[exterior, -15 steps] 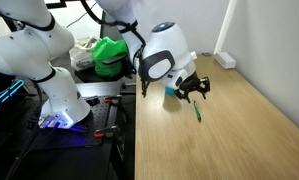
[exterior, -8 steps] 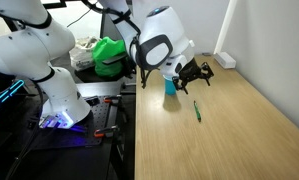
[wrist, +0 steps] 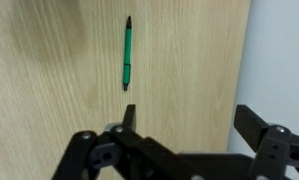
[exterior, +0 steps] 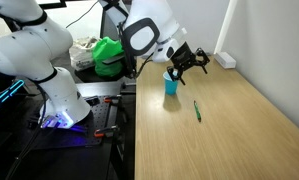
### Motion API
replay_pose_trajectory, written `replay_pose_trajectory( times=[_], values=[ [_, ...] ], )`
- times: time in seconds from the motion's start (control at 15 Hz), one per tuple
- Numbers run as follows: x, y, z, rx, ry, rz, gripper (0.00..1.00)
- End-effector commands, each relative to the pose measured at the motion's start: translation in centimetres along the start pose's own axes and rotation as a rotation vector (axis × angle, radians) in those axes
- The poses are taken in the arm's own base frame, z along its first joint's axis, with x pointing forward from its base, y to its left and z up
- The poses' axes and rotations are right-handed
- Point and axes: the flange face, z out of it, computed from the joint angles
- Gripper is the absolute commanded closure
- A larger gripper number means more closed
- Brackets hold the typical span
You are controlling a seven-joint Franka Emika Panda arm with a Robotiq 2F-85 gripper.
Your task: Pick up the pen from the cup and put it on table
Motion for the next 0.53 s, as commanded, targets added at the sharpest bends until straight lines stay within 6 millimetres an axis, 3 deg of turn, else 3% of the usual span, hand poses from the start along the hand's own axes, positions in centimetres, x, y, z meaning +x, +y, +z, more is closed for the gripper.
replay_pose_trajectory(
  times=[0.0,0.47],
  values=[
    [-0.22,-0.12,-0.43,0.008,0.0,-0.008,0.0],
    [-0.05,0.23,0.09,-0.005,-0.002,-0.003,0.0]
  ],
)
